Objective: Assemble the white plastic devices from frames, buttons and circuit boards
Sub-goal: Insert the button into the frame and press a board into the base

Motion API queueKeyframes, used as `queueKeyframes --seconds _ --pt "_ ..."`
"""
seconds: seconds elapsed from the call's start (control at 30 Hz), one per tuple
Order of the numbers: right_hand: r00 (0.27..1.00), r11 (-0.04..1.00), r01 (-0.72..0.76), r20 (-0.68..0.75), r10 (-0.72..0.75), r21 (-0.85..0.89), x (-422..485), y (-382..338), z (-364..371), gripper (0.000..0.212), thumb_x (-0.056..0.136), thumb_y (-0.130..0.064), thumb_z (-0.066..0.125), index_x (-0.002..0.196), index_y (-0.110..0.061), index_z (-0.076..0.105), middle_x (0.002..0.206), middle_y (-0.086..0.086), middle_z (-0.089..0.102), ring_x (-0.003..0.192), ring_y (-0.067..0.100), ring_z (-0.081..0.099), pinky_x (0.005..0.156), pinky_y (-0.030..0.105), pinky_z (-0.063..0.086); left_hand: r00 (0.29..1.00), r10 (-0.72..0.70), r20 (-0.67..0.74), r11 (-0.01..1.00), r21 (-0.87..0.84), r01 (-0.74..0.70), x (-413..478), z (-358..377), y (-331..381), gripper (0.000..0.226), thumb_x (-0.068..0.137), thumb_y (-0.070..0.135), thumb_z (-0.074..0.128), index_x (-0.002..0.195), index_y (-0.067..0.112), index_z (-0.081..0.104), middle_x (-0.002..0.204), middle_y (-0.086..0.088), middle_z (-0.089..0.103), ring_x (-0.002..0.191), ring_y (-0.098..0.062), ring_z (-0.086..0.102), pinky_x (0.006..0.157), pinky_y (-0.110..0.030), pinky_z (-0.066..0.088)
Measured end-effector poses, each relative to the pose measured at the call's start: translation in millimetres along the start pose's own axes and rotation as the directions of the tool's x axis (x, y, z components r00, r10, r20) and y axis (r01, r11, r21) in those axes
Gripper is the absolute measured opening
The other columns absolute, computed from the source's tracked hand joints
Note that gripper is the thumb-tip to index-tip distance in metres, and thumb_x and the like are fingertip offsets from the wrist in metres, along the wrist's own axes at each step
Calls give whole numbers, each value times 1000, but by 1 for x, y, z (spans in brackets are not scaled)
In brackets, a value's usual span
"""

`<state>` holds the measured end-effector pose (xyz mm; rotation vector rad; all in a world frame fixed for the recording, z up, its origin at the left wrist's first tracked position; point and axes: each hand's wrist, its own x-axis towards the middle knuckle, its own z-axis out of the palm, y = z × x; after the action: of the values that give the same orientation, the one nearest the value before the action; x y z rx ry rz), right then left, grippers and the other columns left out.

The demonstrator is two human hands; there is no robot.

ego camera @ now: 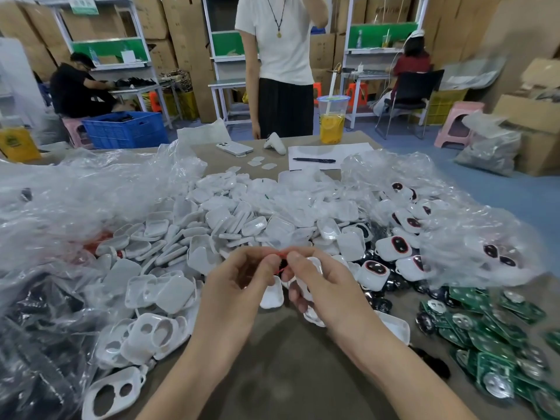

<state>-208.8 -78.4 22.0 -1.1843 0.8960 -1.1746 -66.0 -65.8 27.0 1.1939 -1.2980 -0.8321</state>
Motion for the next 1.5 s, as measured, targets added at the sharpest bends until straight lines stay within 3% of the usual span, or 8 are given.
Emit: queueKeyframes --seconds 0.13,0.27,0.4,0.67,1.0,1.13,1.33,1.5 --pt "999 994 46 24 -44 -102 -2 -2 0 12 90 -44 65 92 -35 73 75 -3 71 58 11 58 55 22 46 1000 5 -7 994 -109 -6 -2 -6 1 5 88 23 73 87 19 76 81 1 76 74 -5 69 68 -9 49" --pt "997 993 78 7 -77 -87 -4 -5 -3 10 96 -33 64 89 -35 71 74 -4 73 61 7 63 58 15 47 999 -35 24 984 -176 39 -1 -10 2 14 79 35 75 90 27 77 86 -4 77 80 -11 72 72 -14 52" --pt "994 993 103 44 -100 -64 -7 -9 0 7 89 -36 65 89 -36 72 74 -5 72 63 4 64 59 13 48 1000 3 31 987 -159 2 -1 -13 2 11 79 37 73 88 31 76 83 0 77 77 -7 71 72 -12 52" --pt "992 991 113 56 -109 -70 -8 -12 1 18 97 -20 63 89 -33 73 74 -7 72 62 4 63 57 13 48 996 36 77 988 -154 -24 -2 -14 0 5 84 35 71 87 33 74 85 2 76 79 -7 71 74 -13 53" --pt "996 991 84 34 -81 -105 -7 -9 -4 17 98 -23 63 93 -36 73 73 0 71 65 9 61 60 15 47 988 67 137 995 -80 -57 -2 -17 -4 4 86 36 69 88 33 71 90 -5 74 81 -16 68 81 -30 55" --pt "995 988 98 27 -95 -120 -7 -7 -4 23 97 -19 65 89 -38 74 71 -2 70 62 4 61 59 13 46 989 83 124 996 -45 -78 -3 -17 -4 3 88 36 68 89 33 70 91 -2 75 82 -19 67 80 -32 55" --pt "997 988 78 19 -77 -132 -5 -5 -5 18 96 -20 66 91 -36 74 69 -3 68 59 9 57 56 17 45 991 73 112 995 -81 -64 -3 -16 -1 2 85 35 69 85 34 70 89 -1 75 74 -7 64 74 -18 52" --pt "998 990 66 29 -63 -124 -4 -4 -6 8 84 -34 67 88 -37 74 63 -4 62 58 10 55 55 17 44 986 71 148 995 -75 -61 -3 -17 -1 6 88 35 71 86 31 68 83 -1 71 70 -8 60 72 -18 51"
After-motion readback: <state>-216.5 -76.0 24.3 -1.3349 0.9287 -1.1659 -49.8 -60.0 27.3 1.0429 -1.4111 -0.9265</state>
